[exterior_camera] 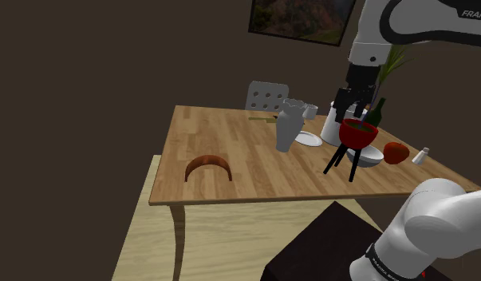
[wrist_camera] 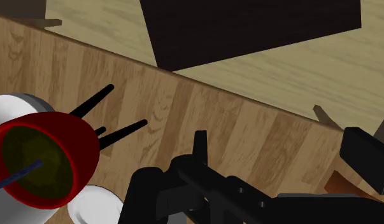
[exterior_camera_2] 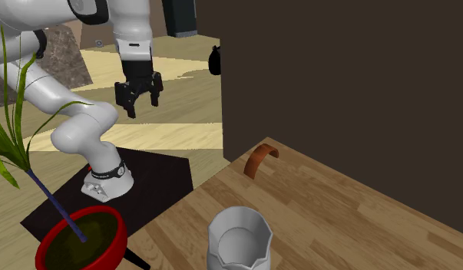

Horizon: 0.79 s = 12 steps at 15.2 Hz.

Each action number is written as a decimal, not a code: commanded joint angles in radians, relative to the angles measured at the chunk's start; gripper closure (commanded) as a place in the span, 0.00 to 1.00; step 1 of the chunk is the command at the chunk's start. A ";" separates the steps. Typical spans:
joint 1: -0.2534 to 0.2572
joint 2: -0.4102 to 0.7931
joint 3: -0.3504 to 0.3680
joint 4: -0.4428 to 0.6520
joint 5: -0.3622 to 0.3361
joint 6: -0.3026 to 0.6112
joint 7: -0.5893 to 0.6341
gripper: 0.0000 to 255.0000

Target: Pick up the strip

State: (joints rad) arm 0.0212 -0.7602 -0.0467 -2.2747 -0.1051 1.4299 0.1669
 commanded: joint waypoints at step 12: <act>0.098 0.321 -0.041 0.035 0.008 0.313 -0.210 0.00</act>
State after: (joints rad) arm 0.1100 -0.4723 -0.0850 -2.2471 -0.0990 1.7139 -0.0223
